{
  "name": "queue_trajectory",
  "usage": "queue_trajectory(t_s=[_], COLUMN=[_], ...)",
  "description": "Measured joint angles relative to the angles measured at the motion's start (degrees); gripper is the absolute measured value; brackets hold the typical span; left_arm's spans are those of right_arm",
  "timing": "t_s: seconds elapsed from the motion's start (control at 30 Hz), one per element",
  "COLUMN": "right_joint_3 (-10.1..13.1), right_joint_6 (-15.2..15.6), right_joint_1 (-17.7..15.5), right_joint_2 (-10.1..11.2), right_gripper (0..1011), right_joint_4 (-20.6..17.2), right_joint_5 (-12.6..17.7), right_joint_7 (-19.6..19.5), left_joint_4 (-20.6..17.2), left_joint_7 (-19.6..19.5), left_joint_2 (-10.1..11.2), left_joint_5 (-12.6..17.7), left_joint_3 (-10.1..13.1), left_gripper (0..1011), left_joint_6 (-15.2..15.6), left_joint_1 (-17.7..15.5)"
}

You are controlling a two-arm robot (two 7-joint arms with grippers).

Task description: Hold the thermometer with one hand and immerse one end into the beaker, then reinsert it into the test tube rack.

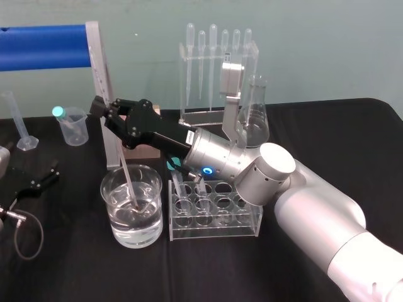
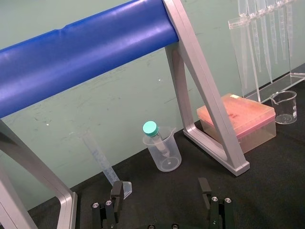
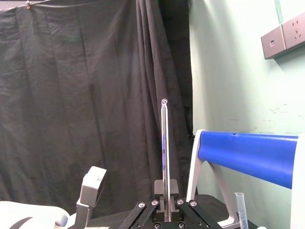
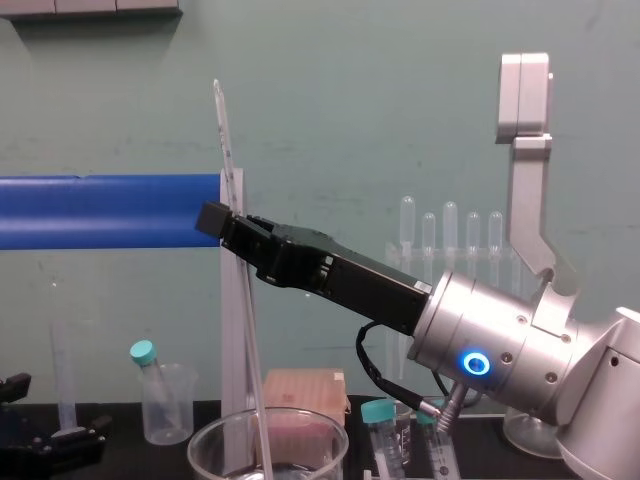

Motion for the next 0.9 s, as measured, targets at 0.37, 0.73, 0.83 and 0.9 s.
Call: queue_trajectory(t_s=[0.37,0.73,0.83,0.9], right_joint_3=[0.00,0.00,0.00,0.00], right_joint_6=[0.00,0.00,0.00,0.00], right_joint_1=[0.00,0.00,0.00,0.00], right_joint_2=[0.00,0.00,0.00,0.00], right_gripper=[56,56,56,56], right_joint_4=[0.00,0.00,0.00,0.00], right_joint_5=[0.00,0.00,0.00,0.00], right_joint_7=[0.00,0.00,0.00,0.00], left_joint_4=[0.00,0.00,0.00,0.00], left_joint_7=[0.00,0.00,0.00,0.00], left_joint_2=[0.00,0.00,0.00,0.00], left_joint_5=[0.00,0.00,0.00,0.00], left_joint_3=[0.00,0.00,0.00,0.00], left_gripper=[1008,1008,1008,1008], left_joint_6=[0.00,0.00,0.00,0.00], left_joint_1=[0.00,0.00,0.00,0.00])
